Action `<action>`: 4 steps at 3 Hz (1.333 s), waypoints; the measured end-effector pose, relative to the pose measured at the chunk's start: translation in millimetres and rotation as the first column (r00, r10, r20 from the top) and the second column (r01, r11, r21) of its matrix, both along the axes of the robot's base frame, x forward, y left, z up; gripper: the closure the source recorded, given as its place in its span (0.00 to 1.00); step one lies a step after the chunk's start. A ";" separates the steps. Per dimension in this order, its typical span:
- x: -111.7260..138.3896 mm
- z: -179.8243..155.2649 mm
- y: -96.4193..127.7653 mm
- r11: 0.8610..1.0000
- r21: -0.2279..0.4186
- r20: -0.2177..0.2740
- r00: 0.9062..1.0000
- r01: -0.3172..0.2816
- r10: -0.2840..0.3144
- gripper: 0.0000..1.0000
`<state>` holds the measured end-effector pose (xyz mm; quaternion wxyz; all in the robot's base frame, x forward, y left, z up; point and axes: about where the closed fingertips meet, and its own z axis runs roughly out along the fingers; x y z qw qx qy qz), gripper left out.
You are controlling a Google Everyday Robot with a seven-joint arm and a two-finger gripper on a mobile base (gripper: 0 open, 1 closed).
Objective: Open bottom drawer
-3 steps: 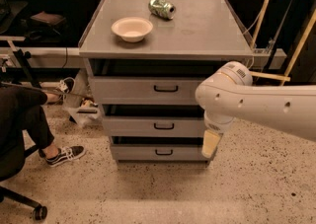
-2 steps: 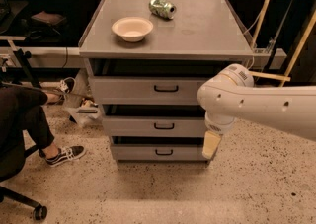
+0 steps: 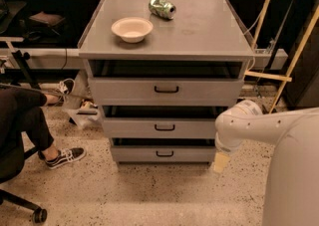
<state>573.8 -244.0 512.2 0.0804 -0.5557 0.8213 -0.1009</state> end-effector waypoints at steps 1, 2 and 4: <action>9.5 -53.5 -30.0 0.982 0.166 -0.011 0.996 0.089 -0.088 0.00; -31.3 -116.8 -101.5 0.955 0.225 -0.145 0.976 0.194 -0.164 0.00; -43.3 -161.8 -107.7 0.963 0.232 -0.233 0.969 0.134 -0.079 0.00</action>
Offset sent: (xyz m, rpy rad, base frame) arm -0.0584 -0.2363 -0.2486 0.2080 0.3680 0.1772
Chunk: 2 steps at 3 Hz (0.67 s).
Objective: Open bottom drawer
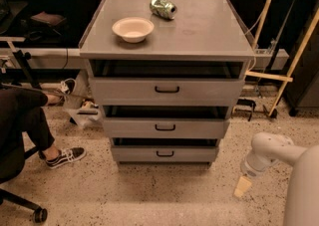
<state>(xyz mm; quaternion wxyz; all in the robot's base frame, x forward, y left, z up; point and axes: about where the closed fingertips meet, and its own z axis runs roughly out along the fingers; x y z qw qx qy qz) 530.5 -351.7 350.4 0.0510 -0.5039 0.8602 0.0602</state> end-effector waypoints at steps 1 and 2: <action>11.6 -38.1 50.6 0.993 0.030 -0.018 0.994 -0.110 0.111 0.00; 39.3 -50.9 137.8 0.972 0.103 0.050 0.977 -0.213 0.209 0.00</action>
Offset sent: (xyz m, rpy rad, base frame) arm 0.0841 0.2565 -0.0493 0.2171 -0.1560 0.3456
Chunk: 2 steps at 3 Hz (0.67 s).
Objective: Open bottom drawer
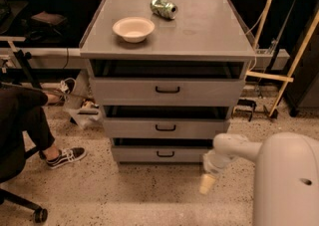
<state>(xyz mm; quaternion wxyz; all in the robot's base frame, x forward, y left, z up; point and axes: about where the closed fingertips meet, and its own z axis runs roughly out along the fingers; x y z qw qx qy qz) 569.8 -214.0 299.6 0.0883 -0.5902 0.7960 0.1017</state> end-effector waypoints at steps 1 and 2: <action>25.4 14.5 60.7 0.994 0.104 0.110 0.993 -0.045 0.033 0.00; 29.3 16.4 70.7 0.992 0.119 0.125 0.992 -0.050 0.035 0.00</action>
Offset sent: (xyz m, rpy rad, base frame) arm 0.0228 0.0547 0.0128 0.0950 -0.0967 0.0361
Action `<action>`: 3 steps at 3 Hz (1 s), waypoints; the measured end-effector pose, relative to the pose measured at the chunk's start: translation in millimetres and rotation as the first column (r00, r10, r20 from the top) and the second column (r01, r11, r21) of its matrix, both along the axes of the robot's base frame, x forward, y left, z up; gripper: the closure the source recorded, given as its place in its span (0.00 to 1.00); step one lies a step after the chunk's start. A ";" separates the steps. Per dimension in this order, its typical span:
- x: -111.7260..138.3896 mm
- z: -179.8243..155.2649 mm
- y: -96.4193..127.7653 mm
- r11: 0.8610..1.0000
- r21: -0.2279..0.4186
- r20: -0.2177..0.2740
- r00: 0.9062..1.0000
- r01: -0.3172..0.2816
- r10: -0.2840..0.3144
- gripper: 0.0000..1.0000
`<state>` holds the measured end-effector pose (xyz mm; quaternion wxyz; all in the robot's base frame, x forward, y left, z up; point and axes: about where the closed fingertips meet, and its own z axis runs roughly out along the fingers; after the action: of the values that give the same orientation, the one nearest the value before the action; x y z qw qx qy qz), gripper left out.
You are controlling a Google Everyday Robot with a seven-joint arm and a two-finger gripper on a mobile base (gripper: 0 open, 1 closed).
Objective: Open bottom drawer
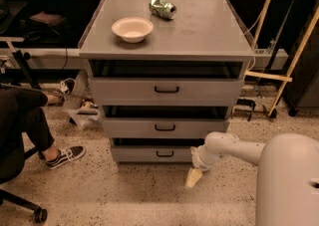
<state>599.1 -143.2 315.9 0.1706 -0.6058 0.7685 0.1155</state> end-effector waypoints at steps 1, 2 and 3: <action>5.1 -22.6 -1.7 1.000 0.004 -0.033 0.999 0.008 -0.008 0.00; 25.9 -61.8 -6.7 0.996 0.058 -0.035 0.997 0.066 -0.064 0.00; 75.4 -82.0 -22.5 0.981 0.110 0.031 0.986 0.160 -0.165 0.00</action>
Offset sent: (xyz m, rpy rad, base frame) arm 0.0704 -0.0216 -0.1120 0.1344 0.0085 -0.1634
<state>674.5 -165.7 233.9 0.2269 -0.5332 0.8046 0.1300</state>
